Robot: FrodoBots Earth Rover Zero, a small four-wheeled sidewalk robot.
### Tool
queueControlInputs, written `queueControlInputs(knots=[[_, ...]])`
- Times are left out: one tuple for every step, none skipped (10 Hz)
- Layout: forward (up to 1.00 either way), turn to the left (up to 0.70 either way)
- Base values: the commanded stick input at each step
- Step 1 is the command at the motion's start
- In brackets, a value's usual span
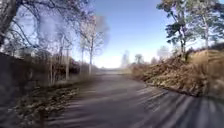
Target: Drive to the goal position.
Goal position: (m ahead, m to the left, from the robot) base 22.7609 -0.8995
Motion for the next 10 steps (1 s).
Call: queueControlInputs(knots=[[1.0,0.0],[1.0,0.0],[1.0,0.0],[1.0,0.0],[1.0,0.0],[1.0,0.0],[1.0,0.0],[1.0,0.0],[1.0,0.0],[1.0,0.0]])
